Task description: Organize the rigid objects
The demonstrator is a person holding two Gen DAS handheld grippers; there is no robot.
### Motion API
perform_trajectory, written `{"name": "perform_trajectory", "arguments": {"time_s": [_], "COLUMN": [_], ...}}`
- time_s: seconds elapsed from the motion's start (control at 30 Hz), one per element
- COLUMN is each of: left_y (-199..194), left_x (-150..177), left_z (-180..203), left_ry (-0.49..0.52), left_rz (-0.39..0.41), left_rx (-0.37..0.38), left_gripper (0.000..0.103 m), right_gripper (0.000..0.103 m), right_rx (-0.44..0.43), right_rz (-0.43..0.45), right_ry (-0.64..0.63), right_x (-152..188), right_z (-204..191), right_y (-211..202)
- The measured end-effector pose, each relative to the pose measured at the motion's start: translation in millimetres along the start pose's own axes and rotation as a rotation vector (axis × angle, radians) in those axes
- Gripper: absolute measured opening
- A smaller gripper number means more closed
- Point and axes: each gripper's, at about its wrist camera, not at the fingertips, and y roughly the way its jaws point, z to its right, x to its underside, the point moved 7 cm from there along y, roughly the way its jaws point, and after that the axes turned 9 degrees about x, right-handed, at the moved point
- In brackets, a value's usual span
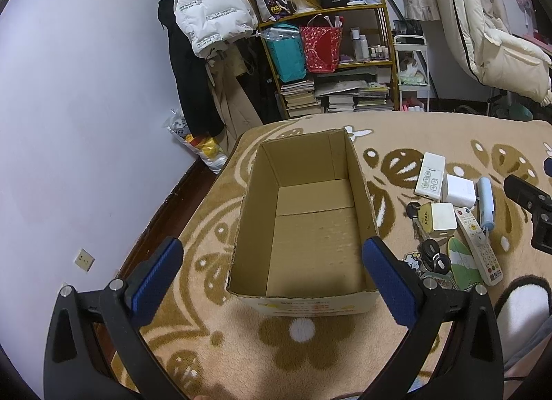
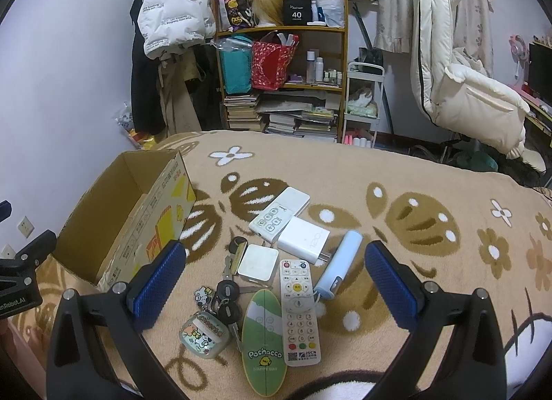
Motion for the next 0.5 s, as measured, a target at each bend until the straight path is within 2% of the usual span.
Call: {"name": "perform_trajectory", "arguments": {"time_s": [0.5], "left_y": [-0.2], "left_x": [1.0], "left_z": [3.8], "left_ry": [0.008], "left_rz": [0.001], "left_rx": [0.001], "left_gripper": [0.103], "right_gripper": [0.103], "right_rx": [0.006], "right_rz": [-0.001], "right_ry": [-0.005], "right_x": [-0.4], "right_z": [0.4], "right_y": [-1.3]}}
